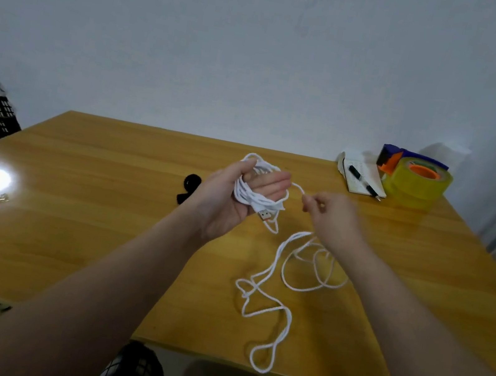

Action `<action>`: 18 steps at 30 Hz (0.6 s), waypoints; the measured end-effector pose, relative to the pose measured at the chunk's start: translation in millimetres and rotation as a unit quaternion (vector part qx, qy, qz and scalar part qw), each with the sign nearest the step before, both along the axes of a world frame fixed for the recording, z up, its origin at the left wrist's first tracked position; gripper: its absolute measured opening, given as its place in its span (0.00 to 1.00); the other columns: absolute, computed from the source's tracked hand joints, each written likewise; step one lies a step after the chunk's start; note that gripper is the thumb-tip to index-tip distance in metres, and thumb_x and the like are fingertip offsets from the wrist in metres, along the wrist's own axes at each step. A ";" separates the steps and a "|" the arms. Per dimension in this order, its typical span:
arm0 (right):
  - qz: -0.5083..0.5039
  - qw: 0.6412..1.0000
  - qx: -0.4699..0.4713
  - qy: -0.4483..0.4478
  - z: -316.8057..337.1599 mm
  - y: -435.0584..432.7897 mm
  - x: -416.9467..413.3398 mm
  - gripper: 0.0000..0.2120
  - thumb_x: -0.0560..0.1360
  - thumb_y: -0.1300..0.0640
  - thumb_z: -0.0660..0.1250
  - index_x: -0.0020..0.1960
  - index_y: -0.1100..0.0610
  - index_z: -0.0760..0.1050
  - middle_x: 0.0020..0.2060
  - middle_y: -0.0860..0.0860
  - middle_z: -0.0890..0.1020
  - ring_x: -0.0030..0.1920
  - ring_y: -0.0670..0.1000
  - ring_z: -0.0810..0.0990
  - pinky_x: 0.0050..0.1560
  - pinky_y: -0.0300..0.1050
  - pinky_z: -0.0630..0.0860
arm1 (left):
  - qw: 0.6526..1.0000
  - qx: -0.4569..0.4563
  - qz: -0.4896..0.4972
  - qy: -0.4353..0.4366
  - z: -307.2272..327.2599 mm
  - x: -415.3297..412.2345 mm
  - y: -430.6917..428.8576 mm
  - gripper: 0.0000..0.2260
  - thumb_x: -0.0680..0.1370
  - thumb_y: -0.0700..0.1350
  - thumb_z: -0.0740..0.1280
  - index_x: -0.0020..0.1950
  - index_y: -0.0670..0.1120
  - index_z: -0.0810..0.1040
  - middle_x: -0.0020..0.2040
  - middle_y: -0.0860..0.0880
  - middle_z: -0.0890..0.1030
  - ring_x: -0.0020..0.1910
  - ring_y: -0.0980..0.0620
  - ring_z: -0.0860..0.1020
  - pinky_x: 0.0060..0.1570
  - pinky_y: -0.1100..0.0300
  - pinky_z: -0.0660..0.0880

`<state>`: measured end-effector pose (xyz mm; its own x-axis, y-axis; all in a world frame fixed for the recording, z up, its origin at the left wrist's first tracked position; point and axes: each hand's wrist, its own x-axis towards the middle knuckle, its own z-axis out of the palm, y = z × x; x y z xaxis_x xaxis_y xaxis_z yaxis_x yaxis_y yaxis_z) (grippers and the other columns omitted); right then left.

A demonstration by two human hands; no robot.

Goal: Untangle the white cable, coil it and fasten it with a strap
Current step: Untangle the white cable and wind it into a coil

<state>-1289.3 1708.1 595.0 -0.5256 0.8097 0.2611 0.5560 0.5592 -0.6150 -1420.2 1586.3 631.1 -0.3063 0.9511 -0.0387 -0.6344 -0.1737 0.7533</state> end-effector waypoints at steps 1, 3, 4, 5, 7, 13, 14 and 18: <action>0.004 0.996 0.028 -0.079 -1.5 -1.6 -0.3 0.18 0.79 0.45 0.57 0.44 0.56 0.79 0.30 0.48 0.76 0.34 0.50 0.76 0.34 0.44 0.70 | 1.000 0.014 0.003 -0.001 4.0 -0.5 3.0 0.24 0.83 0.44 0.52 0.72 0.28 0.56 0.64 0.31 0.74 0.63 0.38 0.75 0.57 0.49 0.73; 0.038 0.973 0.091 -0.210 -3.6 -6.4 1.3 0.20 0.79 0.41 0.55 0.47 0.54 0.78 0.36 0.51 0.79 0.41 0.55 0.79 0.38 0.46 0.70 | 0.999 0.037 0.034 -0.012 10.6 -8.0 10.2 0.23 0.83 0.45 0.52 0.69 0.27 0.63 0.62 0.34 0.76 0.67 0.39 0.72 0.59 0.49 0.72; 0.063 0.964 0.108 -0.233 -4.4 -8.6 4.5 0.18 0.79 0.42 0.55 0.51 0.53 0.77 0.40 0.50 0.80 0.44 0.54 0.79 0.39 0.46 0.70 | 0.997 0.044 0.060 -0.019 12.7 -13.4 12.7 0.23 0.83 0.45 0.53 0.71 0.28 0.60 0.60 0.34 0.77 0.67 0.39 0.72 0.61 0.49 0.72; 0.090 0.963 0.110 -0.228 -5.2 -10.3 9.5 0.15 0.79 0.43 0.56 0.55 0.51 0.74 0.41 0.49 0.79 0.46 0.54 0.79 0.40 0.46 0.70 | 0.995 0.049 0.083 -0.019 12.9 -20.3 15.5 0.21 0.83 0.45 0.53 0.67 0.29 0.67 0.61 0.34 0.76 0.67 0.39 0.72 0.62 0.48 0.71; 0.129 0.967 0.102 -0.197 -7.9 -12.5 20.3 0.15 0.79 0.47 0.57 0.65 0.47 0.67 0.41 0.47 0.78 0.47 0.54 0.79 0.40 0.45 0.68 | 0.993 0.034 0.115 -0.004 10.2 -30.6 19.7 0.12 0.83 0.45 0.53 0.51 0.38 0.71 0.66 0.34 0.73 0.68 0.39 0.71 0.64 0.48 0.70; 0.181 0.887 0.226 -0.360 -13.3 -25.9 19.2 0.33 0.77 0.60 0.59 0.75 0.40 0.50 0.59 0.49 0.78 0.57 0.56 0.77 0.42 0.45 0.66 | 0.990 -0.027 0.136 0.029 -16.0 -17.1 34.2 0.18 0.83 0.43 0.54 0.70 0.33 0.63 0.74 0.36 0.62 0.74 0.43 0.63 0.65 0.50 0.66; 0.198 0.872 0.251 -0.371 -10.6 -29.6 17.0 0.34 0.76 0.61 0.59 0.75 0.40 0.50 0.58 0.50 0.78 0.57 0.56 0.76 0.42 0.46 0.65 | 0.990 -0.036 0.132 0.035 -17.1 -13.0 36.1 0.19 0.83 0.43 0.55 0.71 0.34 0.63 0.72 0.38 0.66 0.71 0.45 0.66 0.62 0.51 0.67; 0.238 0.846 0.330 -0.346 8.8 -41.5 9.3 0.29 0.77 0.62 0.57 0.74 0.42 0.57 0.55 0.51 0.77 0.58 0.56 0.75 0.49 0.48 0.67 | 0.981 -0.079 0.112 0.139 -19.5 -0.1 38.0 0.10 0.83 0.42 0.57 0.60 0.37 0.70 0.53 0.44 0.73 0.50 0.55 0.75 0.53 0.53 0.72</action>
